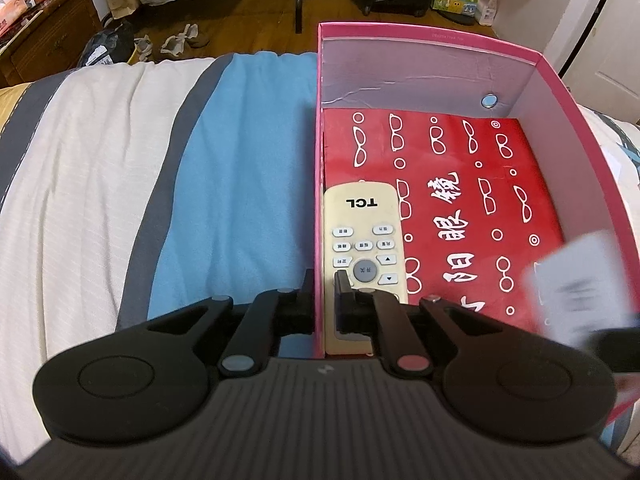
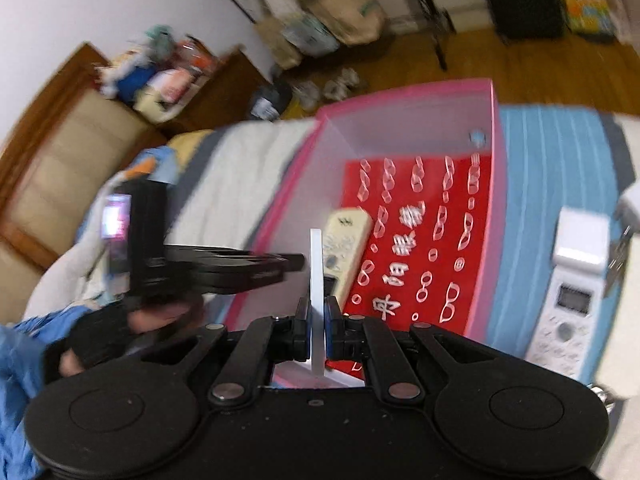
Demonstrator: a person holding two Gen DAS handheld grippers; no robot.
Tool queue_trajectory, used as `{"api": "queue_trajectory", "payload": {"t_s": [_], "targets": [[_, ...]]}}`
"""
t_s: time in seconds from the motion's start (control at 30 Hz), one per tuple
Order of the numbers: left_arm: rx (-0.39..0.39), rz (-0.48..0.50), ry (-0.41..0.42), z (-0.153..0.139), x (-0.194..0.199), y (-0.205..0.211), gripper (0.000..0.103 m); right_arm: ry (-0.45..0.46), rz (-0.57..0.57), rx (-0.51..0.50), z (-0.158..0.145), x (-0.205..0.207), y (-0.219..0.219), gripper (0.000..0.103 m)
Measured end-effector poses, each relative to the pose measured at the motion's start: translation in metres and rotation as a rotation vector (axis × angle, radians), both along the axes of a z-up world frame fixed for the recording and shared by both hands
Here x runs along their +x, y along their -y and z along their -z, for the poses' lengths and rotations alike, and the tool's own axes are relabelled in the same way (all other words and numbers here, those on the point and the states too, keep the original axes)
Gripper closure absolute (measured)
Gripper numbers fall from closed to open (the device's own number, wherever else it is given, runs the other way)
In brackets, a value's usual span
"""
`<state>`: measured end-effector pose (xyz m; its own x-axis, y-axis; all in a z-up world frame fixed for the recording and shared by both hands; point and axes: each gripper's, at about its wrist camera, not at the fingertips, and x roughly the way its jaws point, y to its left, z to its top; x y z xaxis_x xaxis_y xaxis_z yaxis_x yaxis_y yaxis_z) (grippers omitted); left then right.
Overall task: Organize rigid objects
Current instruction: 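Carry the white card into the pink box and open the right gripper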
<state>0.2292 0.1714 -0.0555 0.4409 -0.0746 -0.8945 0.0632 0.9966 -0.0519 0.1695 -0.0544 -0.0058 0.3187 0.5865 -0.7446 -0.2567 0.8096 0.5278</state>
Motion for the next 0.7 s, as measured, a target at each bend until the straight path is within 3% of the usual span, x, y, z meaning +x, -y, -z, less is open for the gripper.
{"api": "queue_trajectory", "payload": {"t_s": [0.3,0.47,0.7], "targets": [[-0.016,0.005,0.000,0.000,0.002,-0.002,0.096,-0.034,-0.005,-0.125,0.046,0.003,-0.029,0.094],[-0.011,0.010,0.001,0.000,0.002,-0.001,0.096,-0.058,0.000,-0.110,0.054,0.001,-0.038,0.094],[0.001,0.013,0.003,0.000,0.002,0.001,0.095,-0.051,0.015,-0.245,0.053,-0.006,-0.046,0.088]]}}
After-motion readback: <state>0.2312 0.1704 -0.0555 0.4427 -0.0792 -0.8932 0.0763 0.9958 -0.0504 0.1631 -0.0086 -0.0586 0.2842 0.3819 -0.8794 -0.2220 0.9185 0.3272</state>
